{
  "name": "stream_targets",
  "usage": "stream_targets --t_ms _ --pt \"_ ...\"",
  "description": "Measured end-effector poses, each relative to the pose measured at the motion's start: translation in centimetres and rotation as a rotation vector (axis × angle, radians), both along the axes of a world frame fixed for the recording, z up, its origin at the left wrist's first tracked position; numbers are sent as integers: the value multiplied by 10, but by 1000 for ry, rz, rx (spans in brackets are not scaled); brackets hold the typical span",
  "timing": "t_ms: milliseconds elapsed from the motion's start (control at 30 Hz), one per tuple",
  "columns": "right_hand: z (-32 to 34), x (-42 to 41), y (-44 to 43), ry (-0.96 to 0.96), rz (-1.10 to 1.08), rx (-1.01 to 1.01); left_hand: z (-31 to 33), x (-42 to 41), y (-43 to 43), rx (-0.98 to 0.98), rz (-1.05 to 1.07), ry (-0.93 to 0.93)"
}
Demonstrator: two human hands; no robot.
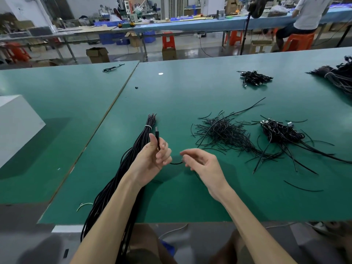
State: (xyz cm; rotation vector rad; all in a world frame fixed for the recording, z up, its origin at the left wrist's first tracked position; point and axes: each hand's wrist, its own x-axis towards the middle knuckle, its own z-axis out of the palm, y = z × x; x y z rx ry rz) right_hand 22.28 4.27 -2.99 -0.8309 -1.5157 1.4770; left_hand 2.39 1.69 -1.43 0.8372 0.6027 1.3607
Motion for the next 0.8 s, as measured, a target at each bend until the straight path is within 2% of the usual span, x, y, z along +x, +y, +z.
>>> stream_targets --t_ms 133,200,400,533,633,767,800 --pt "-1 -6 -3 -308 82 227 4 0 -2 -35 8 -3" --pt "-1 -8 -6 -401 99 290 6 1 -4 -57 19 7" --pt "-5 -9 -4 -443 77 307 8 1 -7 -70 -16 -20" --pt "-6 -9 -5 -422 42 286 10 -1 -7 -125 -13 -122" --pt "-4 -10 -7 -440 46 317 12 -4 -6 -122 7 -270" --pt "-4 -11 -8 -420 27 301 11 -12 -8 -70 -81 -693" --pt "-4 -11 -9 -407 9 285 10 -15 -8 -43 -104 -750"
